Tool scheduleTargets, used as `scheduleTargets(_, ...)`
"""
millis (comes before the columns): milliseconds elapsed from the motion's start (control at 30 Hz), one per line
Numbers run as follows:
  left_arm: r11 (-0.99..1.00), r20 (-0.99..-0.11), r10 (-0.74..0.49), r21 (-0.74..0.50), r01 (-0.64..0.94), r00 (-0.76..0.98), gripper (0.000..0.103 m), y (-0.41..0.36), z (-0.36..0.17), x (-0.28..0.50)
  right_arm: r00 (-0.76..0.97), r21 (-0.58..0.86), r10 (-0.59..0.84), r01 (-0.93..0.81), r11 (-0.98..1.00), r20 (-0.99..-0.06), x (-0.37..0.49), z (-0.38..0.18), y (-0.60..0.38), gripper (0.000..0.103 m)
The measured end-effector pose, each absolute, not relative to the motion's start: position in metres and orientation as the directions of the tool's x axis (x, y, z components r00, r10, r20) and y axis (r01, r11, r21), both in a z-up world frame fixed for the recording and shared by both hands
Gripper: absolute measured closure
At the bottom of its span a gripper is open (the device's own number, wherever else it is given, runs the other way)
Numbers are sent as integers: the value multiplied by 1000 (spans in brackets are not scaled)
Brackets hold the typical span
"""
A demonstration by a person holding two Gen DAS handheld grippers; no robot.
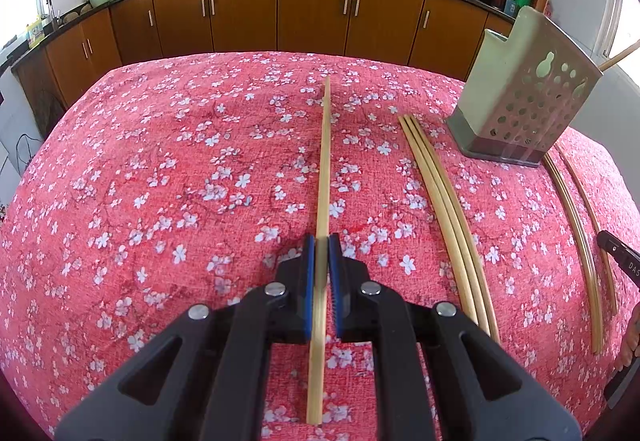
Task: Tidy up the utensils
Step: 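Close the left tool on a single chopstick while the right tool grasps another, then carry both chopsticks up over the holder and release them inside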
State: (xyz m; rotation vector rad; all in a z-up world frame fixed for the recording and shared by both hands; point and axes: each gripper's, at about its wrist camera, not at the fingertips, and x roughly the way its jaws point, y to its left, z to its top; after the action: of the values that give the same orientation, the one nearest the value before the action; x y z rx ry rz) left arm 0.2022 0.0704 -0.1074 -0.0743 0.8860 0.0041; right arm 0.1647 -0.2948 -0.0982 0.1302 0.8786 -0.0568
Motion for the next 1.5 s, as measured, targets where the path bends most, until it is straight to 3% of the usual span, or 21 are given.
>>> scheduleTargets(900,997,-775,-33,-71,-36,631,92,71,-107,202,638,92,5,103,990,-770,165,-98,-295,95)
scheduleTargets(1267,1000,-783,7,21,15,621,94,59,-105,178,635,97,30,71,993,-772,144,-97,-297,95)
scheduleTargets(1367,1000,-772,1,13,14,636,95,62,-93,176,677,129,43,78,989,-735,137,-78,-302,95)
scheduleTargets(1500,1000,-693,-23,-19,14,720,95,65,-48,167,759,136,35,71,988,-650,128,-38,-306,95)
